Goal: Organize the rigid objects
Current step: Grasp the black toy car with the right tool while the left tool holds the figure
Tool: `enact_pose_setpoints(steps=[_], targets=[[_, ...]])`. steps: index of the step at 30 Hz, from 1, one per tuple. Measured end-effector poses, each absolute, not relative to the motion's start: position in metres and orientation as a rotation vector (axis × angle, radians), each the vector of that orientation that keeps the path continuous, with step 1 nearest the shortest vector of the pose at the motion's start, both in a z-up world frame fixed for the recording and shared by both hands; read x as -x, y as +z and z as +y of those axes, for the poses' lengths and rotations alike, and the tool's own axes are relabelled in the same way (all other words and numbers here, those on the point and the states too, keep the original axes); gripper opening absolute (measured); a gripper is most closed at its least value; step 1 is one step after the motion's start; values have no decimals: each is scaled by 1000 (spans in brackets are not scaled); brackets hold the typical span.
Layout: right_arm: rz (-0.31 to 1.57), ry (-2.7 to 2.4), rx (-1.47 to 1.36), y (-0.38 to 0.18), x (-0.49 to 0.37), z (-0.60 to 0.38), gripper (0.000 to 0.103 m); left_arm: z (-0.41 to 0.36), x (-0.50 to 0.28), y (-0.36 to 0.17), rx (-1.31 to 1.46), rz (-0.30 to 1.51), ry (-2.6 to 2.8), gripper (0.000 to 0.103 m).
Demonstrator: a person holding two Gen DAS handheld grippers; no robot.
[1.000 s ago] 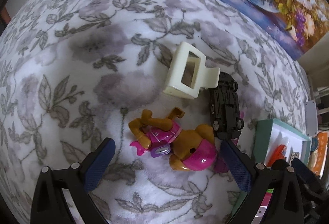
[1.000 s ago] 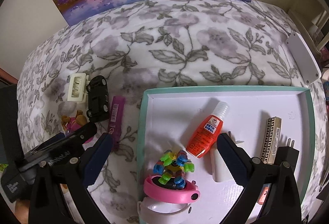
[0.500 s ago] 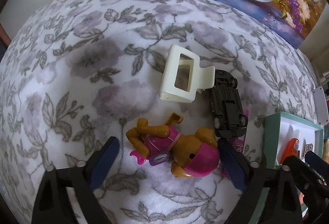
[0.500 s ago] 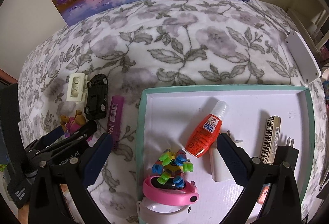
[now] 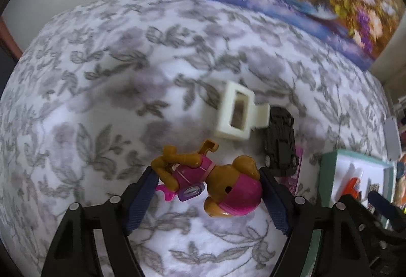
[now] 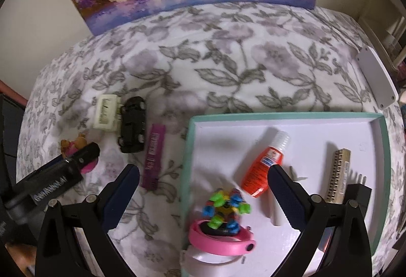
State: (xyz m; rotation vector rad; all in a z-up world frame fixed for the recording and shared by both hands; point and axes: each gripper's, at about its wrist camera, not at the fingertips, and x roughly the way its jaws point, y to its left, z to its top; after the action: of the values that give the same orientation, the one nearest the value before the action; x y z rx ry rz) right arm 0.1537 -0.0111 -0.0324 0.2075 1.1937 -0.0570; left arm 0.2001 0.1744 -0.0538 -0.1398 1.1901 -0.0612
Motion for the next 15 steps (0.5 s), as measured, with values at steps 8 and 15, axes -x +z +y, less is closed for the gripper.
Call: enact_pose_setpoints(steps=[8,15], targets=[[1173,38,-155,-35,-153,21,101,212,-195,-29,219,1137,-6,82],[1166,69,-192,-32,-160,31,99,229,-188,-23,265,1137,-2,82]])
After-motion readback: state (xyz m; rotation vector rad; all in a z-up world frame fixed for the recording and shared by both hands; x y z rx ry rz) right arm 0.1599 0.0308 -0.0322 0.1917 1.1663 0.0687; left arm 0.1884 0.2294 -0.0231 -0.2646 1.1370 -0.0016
